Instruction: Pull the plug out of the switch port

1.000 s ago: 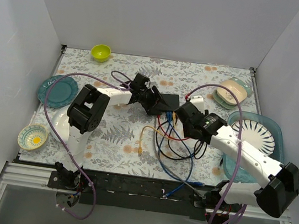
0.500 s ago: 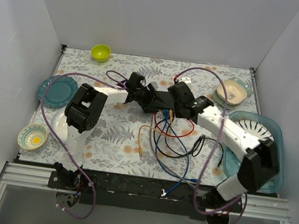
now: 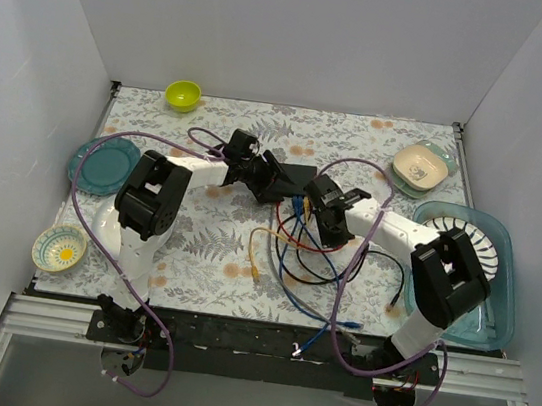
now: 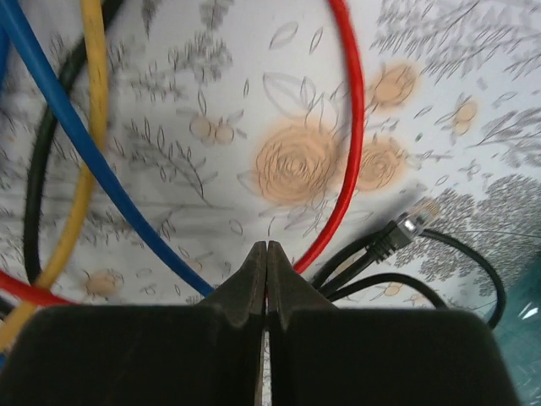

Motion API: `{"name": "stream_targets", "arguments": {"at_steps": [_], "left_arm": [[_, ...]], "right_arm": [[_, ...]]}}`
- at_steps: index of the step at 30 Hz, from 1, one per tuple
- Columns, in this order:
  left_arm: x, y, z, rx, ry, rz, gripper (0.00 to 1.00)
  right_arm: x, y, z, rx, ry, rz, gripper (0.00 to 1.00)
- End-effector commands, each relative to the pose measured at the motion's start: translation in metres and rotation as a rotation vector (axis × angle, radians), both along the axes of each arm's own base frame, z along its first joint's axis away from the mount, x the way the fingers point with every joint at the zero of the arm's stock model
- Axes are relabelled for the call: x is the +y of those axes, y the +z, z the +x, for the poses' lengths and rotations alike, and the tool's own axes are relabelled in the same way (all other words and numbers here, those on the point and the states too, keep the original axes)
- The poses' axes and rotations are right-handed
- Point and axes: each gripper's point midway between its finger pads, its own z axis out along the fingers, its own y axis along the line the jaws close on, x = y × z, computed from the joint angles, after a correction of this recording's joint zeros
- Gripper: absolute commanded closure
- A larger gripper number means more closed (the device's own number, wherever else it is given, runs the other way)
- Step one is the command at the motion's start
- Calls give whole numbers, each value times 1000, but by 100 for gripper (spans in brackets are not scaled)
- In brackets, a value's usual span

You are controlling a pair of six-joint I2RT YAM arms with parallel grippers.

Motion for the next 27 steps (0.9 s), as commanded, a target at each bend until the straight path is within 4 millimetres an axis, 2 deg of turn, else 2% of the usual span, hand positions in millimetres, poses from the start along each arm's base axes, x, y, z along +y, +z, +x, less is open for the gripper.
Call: {"name": "stream_targets", "arguments": {"at_steps": [1,5,7,8,11,13,16,18,20,22,24,27], "left_arm": [[54,-77,-14,146,99,230,39],[58,-80,-9,165,117,213,39],[60,-77,-3,156,128,206,39],[61,-76,0,152,132,205,40],[65,-69,9,134,146,197,39],[69,-64,15,124,157,189,39],[75,-58,19,107,161,191,39],[80,-49,23,81,170,190,39],[84,-35,24,46,178,189,38],[88,-22,27,-3,189,191,37],[88,-1,29,-62,187,180,36],[88,26,22,-120,168,177,33]], "right_arm": [[6,5,-47,104,84,123,99],[33,10,-88,187,201,225,99],[46,19,-98,196,256,293,99],[59,25,-110,231,306,360,99],[80,44,-118,238,395,476,99],[88,55,-110,215,408,484,99],[86,67,-81,114,350,418,98],[76,77,-54,6,241,369,96],[72,100,-23,-123,160,382,95],[72,117,-4,-202,105,406,92],[70,121,18,-249,63,400,90],[71,110,43,-223,6,390,91]]}}
